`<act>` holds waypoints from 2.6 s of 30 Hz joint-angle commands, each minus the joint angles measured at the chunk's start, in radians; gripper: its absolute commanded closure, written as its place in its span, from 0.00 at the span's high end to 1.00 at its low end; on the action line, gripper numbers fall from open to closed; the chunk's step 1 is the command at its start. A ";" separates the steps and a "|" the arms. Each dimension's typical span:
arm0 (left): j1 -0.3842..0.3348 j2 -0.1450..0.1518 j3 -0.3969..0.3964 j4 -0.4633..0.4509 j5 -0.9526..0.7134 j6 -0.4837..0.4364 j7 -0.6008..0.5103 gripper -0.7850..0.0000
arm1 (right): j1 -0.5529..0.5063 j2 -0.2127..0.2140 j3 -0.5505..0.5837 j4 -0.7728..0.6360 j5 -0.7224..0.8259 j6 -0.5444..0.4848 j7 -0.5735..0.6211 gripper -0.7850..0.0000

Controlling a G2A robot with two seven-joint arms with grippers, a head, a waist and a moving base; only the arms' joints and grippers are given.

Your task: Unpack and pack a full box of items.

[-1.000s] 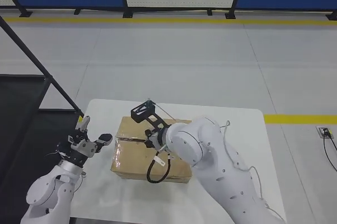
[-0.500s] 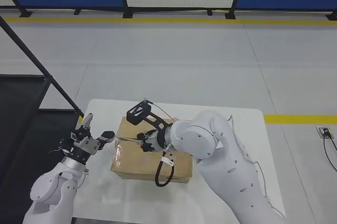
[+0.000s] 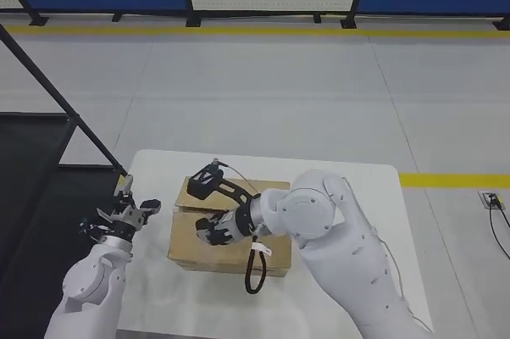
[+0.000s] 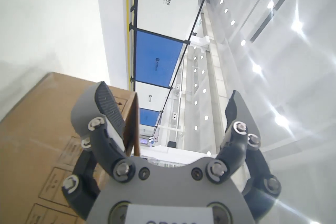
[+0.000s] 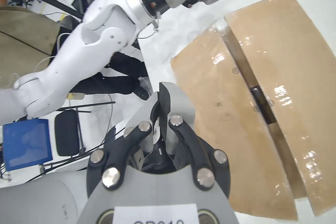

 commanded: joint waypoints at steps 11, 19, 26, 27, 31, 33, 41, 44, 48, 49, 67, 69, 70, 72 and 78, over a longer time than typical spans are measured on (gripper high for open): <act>0.042 0.016 0.010 -0.012 0.073 0.031 -0.193 1.00 | 0.083 0.004 0.008 0.152 0.182 -0.017 -0.030 0.00; 0.064 0.018 -0.002 -0.040 0.038 0.026 -0.204 1.00 | 0.107 0.011 0.028 0.219 0.264 0.008 -0.087 0.00; 0.081 0.017 -0.069 -0.105 -0.150 0.026 -0.221 1.00 | 0.124 0.028 0.073 0.274 0.338 0.066 -0.037 0.00; 0.089 0.019 -0.079 -0.123 -0.165 0.039 -0.240 1.00 | 0.127 0.031 0.081 0.280 0.348 0.072 -0.030 0.00; 0.114 0.027 -0.093 -0.189 -0.139 0.071 -0.301 1.00 | 0.142 0.040 0.096 0.329 0.368 0.101 -0.021 0.00; 0.123 0.029 -0.089 -0.210 -0.129 0.075 -0.319 1.00 | 0.152 0.042 0.093 0.358 0.383 0.106 -0.011 0.00; 0.115 0.027 -0.050 -0.235 -0.116 0.071 -0.287 1.00 | 0.200 0.046 0.067 0.461 0.383 0.156 -0.039 0.00; 0.097 0.026 -0.021 -0.223 -0.081 0.057 -0.255 1.00 | 0.214 0.048 0.060 0.491 0.387 0.173 -0.029 0.00; 0.065 0.020 0.022 -0.193 -0.040 0.030 -0.190 1.00 | 0.228 0.050 0.053 0.522 0.409 0.180 -0.017 0.00; 0.055 0.019 0.031 -0.183 -0.037 0.029 -0.178 1.00 | 0.230 0.051 0.051 0.527 0.413 0.179 -0.015 0.00; 0.009 0.015 0.063 -0.134 -0.033 -0.003 -0.162 1.00 | 0.269 0.064 0.009 0.592 0.406 0.201 -0.057 0.00; 0.018 0.015 0.053 -0.143 -0.054 -0.011 -0.166 1.00 | 0.276 0.064 0.007 0.605 0.414 0.203 -0.055 0.00; 0.023 0.015 0.049 -0.148 -0.064 -0.011 -0.172 1.00 | 0.280 0.064 0.005 0.611 0.417 0.204 -0.053 0.00; 0.034 0.017 0.040 -0.160 -0.077 -0.002 -0.190 1.00 | 0.285 0.065 0.002 0.623 0.424 0.205 -0.053 0.00; 0.033 0.019 0.054 -0.159 -0.040 0.020 -0.192 1.00 | 0.297 0.066 -0.010 0.656 0.439 0.206 -0.055 0.00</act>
